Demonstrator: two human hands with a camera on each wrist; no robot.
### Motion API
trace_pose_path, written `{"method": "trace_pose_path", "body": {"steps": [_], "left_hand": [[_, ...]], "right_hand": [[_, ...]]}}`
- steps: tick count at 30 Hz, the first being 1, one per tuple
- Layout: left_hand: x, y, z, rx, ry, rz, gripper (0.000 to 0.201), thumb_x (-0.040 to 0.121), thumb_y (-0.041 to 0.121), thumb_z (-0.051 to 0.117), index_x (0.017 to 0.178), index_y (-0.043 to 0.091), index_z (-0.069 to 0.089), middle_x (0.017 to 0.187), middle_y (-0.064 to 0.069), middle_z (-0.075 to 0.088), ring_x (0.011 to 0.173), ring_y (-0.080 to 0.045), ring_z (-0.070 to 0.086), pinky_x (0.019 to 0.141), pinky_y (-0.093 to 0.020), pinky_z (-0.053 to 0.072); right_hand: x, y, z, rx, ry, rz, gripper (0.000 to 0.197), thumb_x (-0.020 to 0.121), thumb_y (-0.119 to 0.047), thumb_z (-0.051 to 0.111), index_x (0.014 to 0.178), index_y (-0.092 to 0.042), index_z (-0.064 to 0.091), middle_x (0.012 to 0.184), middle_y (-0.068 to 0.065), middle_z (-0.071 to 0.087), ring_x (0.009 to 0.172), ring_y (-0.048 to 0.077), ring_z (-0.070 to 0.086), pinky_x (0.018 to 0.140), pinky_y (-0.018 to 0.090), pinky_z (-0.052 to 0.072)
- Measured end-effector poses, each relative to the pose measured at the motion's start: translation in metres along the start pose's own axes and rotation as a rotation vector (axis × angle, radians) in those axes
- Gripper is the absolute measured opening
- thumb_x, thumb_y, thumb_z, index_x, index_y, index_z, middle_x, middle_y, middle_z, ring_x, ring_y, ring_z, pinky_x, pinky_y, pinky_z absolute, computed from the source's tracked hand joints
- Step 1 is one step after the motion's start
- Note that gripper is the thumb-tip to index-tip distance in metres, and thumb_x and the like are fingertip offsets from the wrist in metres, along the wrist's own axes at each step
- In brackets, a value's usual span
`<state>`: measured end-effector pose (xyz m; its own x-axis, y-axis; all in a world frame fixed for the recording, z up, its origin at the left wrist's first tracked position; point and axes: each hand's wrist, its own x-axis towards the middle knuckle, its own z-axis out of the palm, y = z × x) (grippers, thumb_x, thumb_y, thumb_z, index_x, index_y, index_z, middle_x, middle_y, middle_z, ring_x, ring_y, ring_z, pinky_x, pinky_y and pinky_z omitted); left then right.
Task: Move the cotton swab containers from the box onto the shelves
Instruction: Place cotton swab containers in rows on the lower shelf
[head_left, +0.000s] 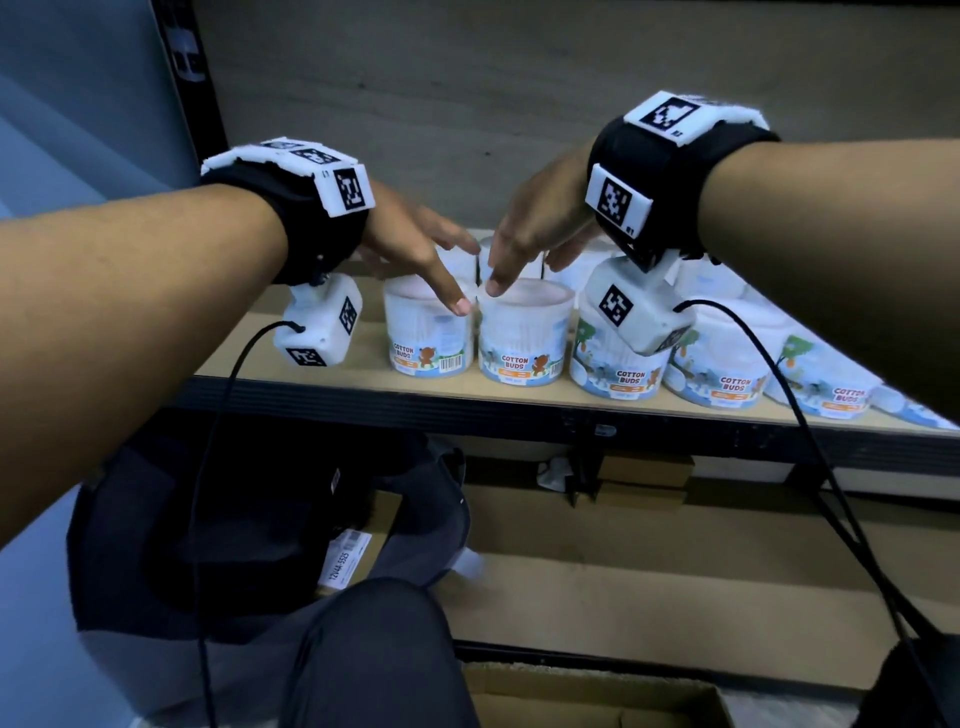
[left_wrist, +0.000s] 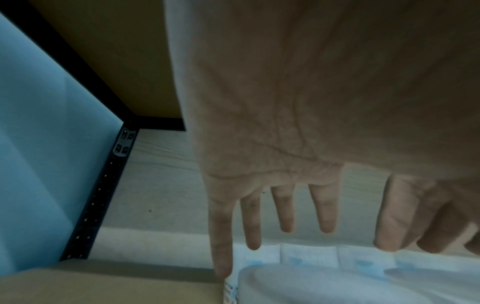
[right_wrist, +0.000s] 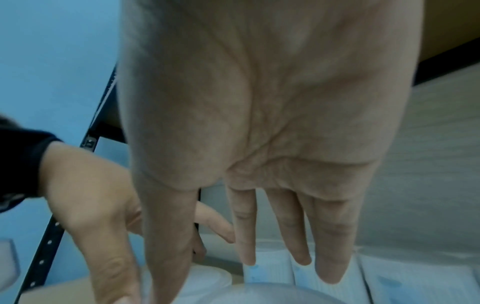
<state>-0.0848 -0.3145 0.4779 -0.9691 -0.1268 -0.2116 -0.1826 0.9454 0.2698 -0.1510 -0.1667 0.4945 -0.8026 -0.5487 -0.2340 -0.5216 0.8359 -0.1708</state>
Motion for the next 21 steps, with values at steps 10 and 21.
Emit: {"method": "trace_pose_path", "body": {"steps": [10, 21], "left_hand": [[0.009, -0.004, 0.006, -0.116, -0.031, -0.091, 0.058, 0.083, 0.02, 0.075, 0.134, 0.04, 0.056, 0.145, -0.002, 0.045, 0.128, -0.027, 0.049, 0.094, -0.047, 0.054], [0.003, 0.007, 0.006, -0.179, -0.042, -0.132, 0.061, 0.079, 0.022, 0.08, 0.135, 0.024, 0.058, 0.134, -0.014, 0.055, 0.119, -0.037, 0.054, 0.087, -0.051, 0.056]], "right_hand": [[-0.001, 0.0, 0.013, -0.102, 0.014, 0.03, 0.077, 0.052, -0.055, 0.088, 0.118, -0.023, 0.065, 0.119, 0.003, 0.066, 0.107, 0.024, 0.065, 0.094, 0.041, 0.053], [-0.007, 0.009, 0.013, -0.055, 0.003, -0.01, 0.055, 0.067, -0.035, 0.088, 0.117, -0.023, 0.068, 0.124, 0.006, 0.063, 0.113, 0.023, 0.061, 0.099, 0.036, 0.051]]}}
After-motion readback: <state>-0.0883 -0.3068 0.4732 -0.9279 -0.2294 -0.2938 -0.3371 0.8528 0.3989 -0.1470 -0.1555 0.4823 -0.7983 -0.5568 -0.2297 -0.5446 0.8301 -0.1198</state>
